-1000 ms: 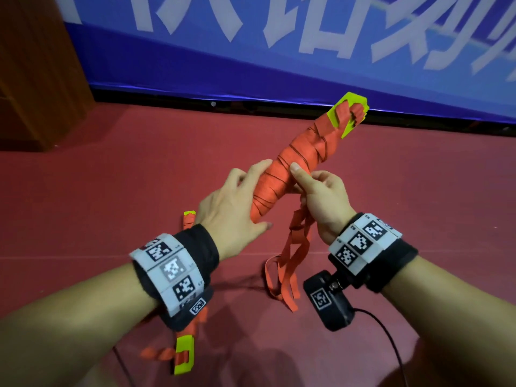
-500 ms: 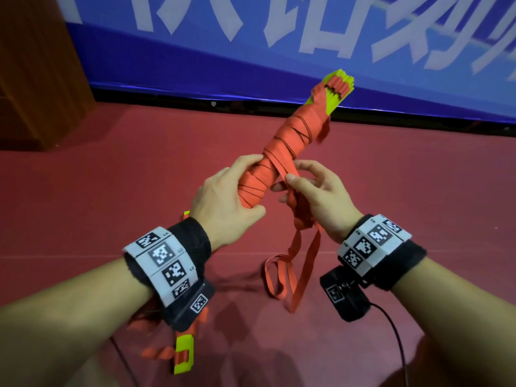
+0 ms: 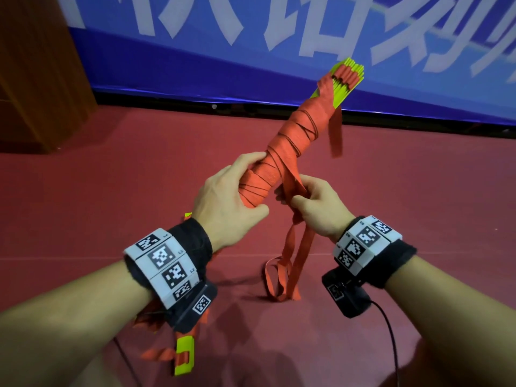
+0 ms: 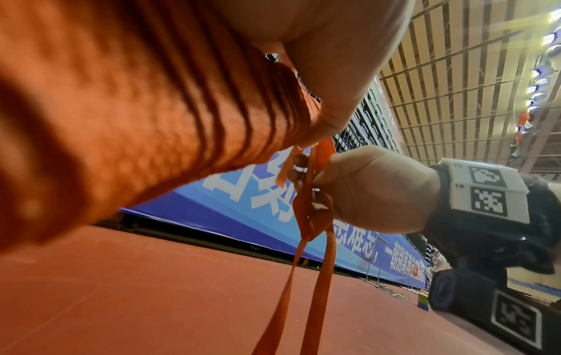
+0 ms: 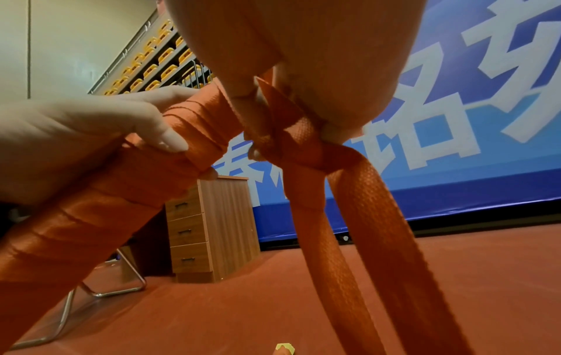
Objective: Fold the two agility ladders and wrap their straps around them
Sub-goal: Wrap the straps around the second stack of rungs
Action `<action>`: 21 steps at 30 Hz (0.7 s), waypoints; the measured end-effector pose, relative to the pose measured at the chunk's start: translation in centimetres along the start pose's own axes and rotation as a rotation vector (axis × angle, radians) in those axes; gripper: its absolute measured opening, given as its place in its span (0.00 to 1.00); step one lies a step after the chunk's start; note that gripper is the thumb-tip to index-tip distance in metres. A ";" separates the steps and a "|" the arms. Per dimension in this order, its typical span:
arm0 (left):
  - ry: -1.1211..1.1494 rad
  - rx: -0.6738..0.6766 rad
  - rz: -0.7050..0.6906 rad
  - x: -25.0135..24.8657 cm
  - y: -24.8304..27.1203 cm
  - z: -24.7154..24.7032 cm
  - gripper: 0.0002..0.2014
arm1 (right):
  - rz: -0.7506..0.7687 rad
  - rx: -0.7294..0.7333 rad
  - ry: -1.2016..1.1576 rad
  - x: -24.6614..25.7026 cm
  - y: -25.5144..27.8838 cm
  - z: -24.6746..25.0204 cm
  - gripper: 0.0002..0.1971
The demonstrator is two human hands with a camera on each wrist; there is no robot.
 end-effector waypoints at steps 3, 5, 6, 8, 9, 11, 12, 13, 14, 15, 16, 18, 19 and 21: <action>0.011 -0.001 -0.004 -0.1 0.0 0.0 0.38 | -0.007 0.004 0.199 0.0 0.0 -0.1 0.20; 0.013 -0.003 -0.008 -0.2 0.1 0.0 0.38 | -0.005 -0.027 0.316 0.0 0.0 0.0 0.15; 0.014 -0.002 -0.011 -0.2 0.1 0.0 0.38 | -0.004 -0.051 0.331 0.0 0.0 0.2 0.12; 0.019 0.000 -0.017 -0.3 0.1 0.1 0.38 | -0.013 -0.100 0.331 -0.2 -0.2 0.6 0.13; 0.022 0.000 -0.018 -0.3 0.1 0.1 0.38 | -0.031 -0.113 0.337 -0.4 -0.3 0.8 0.11; 0.024 -0.009 -0.017 -0.2 0.0 0.4 0.38 | -0.098 -0.126 0.308 -1.3 -0.5 1.3 0.09; 0.027 -0.018 -0.017 0.0 -0.1 0.5 0.38 | -0.130 -0.119 0.245 -1.9 -0.5 1.3 0.09; 0.034 -0.026 -0.018 0.1 -0.2 0.7 0.37 | -0.153 -0.094 0.171 -2.4 -0.4 1.1 0.10; 0.046 -0.033 -0.018 0.2 -0.3 0.9 0.37 | -0.166 -0.055 0.121 -2.8 -0.3 0.7 0.11; 0.057 -0.037 -0.016 0.4 -0.4 1.0 0.37 | -0.170 -0.010 0.108 -3.1 -0.3 0.3 0.13; 0.067 -0.037 -0.012 0.5 -0.4 1.0 0.37 | -0.166 0.026 0.123 -3.2 -0.3 0.0 0.13; 0.092 -0.029 -0.003 0.7 -0.4 1.0 0.36 | -0.136 0.044 0.198 -3.2 -0.4 0.0 0.14; 0.103 -0.020 0.002 0.9 -0.4 0.9 0.36 | -0.111 0.024 0.262 -2.8 -0.6 0.4 0.14; 0.109 -0.002 0.007 1.2 -0.4 0.7 0.35 | -0.062 -0.060 0.370 -2.0 -0.7 1.5 0.12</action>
Point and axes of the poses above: each hand's wrist, its own y-axis away from the middle knuckle, its own z-axis out of the back of the hand, x = y × z, the point moved 10 cm from there along -y, towards the middle knuckle, and after that the axes turned 6 degrees about x, right-handed, at the moved point
